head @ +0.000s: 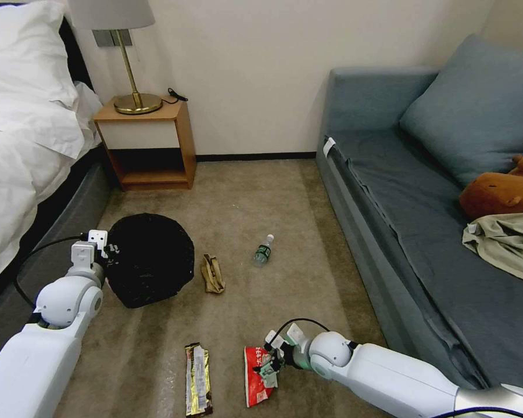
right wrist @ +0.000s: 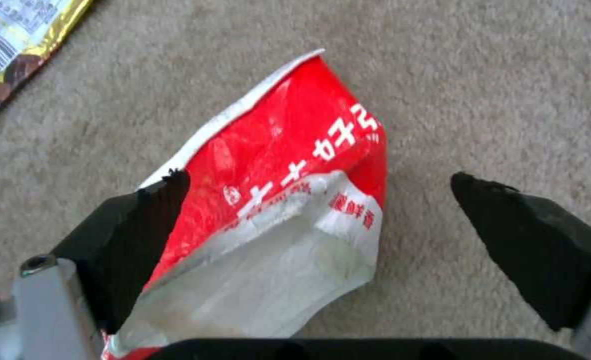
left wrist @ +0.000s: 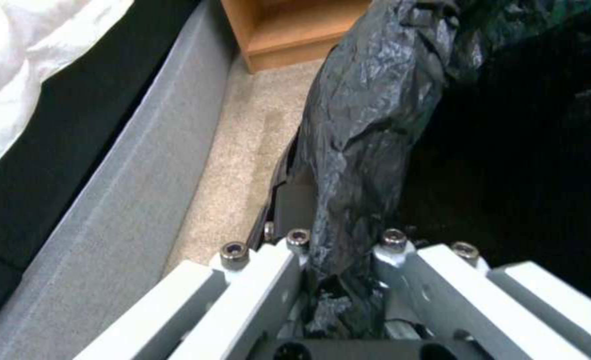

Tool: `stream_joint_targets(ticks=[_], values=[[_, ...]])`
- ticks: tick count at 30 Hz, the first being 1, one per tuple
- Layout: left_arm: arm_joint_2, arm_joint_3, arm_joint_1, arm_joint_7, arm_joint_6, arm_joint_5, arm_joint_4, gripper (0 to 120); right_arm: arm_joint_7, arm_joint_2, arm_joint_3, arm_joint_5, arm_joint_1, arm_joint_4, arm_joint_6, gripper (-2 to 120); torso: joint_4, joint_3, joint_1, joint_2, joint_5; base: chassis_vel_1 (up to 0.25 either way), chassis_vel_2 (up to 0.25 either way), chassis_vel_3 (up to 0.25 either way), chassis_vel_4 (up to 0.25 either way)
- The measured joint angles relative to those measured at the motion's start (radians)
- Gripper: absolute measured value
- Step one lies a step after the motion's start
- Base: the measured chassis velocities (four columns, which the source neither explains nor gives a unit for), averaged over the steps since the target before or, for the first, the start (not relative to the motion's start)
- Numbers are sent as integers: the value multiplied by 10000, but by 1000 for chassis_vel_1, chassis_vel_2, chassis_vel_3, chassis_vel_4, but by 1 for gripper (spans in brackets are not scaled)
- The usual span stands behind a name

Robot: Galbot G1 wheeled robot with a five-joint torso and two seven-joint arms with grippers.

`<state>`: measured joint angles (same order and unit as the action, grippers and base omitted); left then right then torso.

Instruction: Pick up the trash bin, then pick up the garbage on the floor and place it into the trash bin.

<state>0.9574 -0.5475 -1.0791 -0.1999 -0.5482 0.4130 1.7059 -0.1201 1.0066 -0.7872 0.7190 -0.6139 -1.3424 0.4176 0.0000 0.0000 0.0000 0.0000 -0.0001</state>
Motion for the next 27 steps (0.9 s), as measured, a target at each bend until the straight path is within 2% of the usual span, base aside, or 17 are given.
stream_joint_targets(ticks=[1,4,5,6,7,8,9,11,12,14,15,17,20,27], values=[[0,0,0,0,0,0,0,2,0,0,0,0,0,0,0,99,0,0,0,0,0,0,0,0,0],[-5,10,5,17,45,0,-52,2,-23,-50,-3,-1,-38,-40,52,86,0,0,0,0,0,0,0,0,0],[-5,10,5,17,45,0,-52,2,-23,-50,-3,-1,-38,-40,52,86,0,0,0,0,0,0,0,0,0],[-6,16,14,23,53,1,-56,2,-31,-54,-3,-2,-40,-57,68,79,0,0,-1,0,1,0,0,0,0],[-6,16,14,23,53,1,-56,2,-31,-54,-3,-2,-40,-57,68,79,0,0,-1,0,1,0,0,0,0],[-6,19,32,24,55,2,-57,2,-34,-53,1,-4,-41,-66,79,73,0,0,0,0,1,0,0,0,0],[-6,19,32,24,55,2,-57,2,-34,-53,1,-4,-41,-66,79,73,0,0,0,0,1,0,0,0,0],[-10,20,41,26,55,16,-57,2,-35,-45,17,-14,-75,-85,99,61,0,0,0,0,1,0,0,0,0],[-10,20,41,26,55,16,-57,2,-35,-45,17,-14,-75,-85,99,61,0,0,0,0,1,0,0,0,0],[-32,9,39,28,56,27,-55,2,-37,-34,21,-33,-110,-102,118,49,0,0,-1,0,1,0,0,0,0],[-32,9,39,28,56,27,-55,2,-37,-34,21,-33,-110,-102,118,49,0,0,-1,0,1,0,0,0,0],[-50,-12,31,29,63,36,-51,2,-39,-14,21,-41,-127,-107,122,37,0,0,0,0,1,0,0,0,0],[-60,-21,25,33,65,43,-47,2,-39,6,23,-43,-129,-111,125,30,0,0,0,0,1,0,0,0,0],[-66,-45,0,39,85,54,-36,2,-40,18,61,-38,-107,-158,131,4,1,0,0,0,1,0,0,0,0]])
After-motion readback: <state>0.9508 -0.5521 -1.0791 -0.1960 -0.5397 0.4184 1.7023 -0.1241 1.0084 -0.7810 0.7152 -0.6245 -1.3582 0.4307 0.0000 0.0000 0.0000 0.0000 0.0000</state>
